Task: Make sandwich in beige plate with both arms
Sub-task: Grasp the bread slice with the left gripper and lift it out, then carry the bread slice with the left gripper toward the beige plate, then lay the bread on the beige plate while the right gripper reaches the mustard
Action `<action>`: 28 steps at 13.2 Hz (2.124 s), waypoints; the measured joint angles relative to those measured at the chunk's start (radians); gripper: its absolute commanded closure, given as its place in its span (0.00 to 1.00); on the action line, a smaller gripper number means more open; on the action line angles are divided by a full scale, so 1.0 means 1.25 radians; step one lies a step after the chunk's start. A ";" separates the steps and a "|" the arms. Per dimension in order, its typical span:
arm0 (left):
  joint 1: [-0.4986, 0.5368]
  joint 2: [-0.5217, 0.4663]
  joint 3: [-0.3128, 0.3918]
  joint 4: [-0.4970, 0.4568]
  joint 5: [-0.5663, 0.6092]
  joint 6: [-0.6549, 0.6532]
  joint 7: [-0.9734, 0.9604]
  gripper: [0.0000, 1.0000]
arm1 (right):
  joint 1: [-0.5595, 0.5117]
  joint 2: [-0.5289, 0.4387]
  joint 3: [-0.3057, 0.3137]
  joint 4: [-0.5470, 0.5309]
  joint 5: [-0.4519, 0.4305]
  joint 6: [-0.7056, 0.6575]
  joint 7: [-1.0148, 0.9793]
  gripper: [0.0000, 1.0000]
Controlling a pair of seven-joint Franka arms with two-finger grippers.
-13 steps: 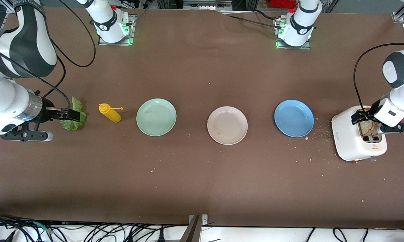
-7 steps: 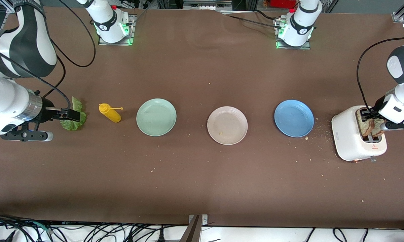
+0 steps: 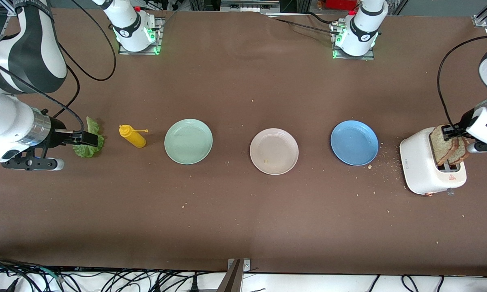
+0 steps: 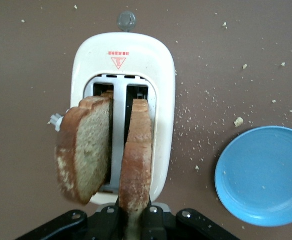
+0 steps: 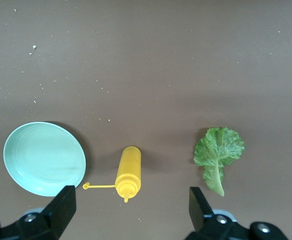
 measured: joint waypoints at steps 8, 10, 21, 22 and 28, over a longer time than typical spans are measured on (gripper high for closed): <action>-0.008 -0.010 -0.082 0.128 -0.016 -0.195 -0.002 1.00 | 0.000 0.000 0.000 0.000 0.001 0.000 0.000 0.00; -0.016 0.004 -0.095 0.128 -0.081 -0.195 -0.003 1.00 | 0.000 0.000 0.000 0.000 0.001 0.000 0.000 0.00; -0.114 0.190 -0.097 0.129 -0.573 -0.140 0.035 1.00 | 0.000 -0.001 0.000 0.000 0.003 -0.001 0.003 0.00; -0.117 0.209 -0.098 0.129 -0.619 -0.136 0.074 1.00 | 0.000 -0.001 0.000 0.000 0.011 -0.004 0.003 0.00; -0.118 0.383 -0.094 0.128 -0.857 -0.084 0.396 1.00 | 0.001 -0.001 0.002 0.000 0.029 -0.026 0.007 0.00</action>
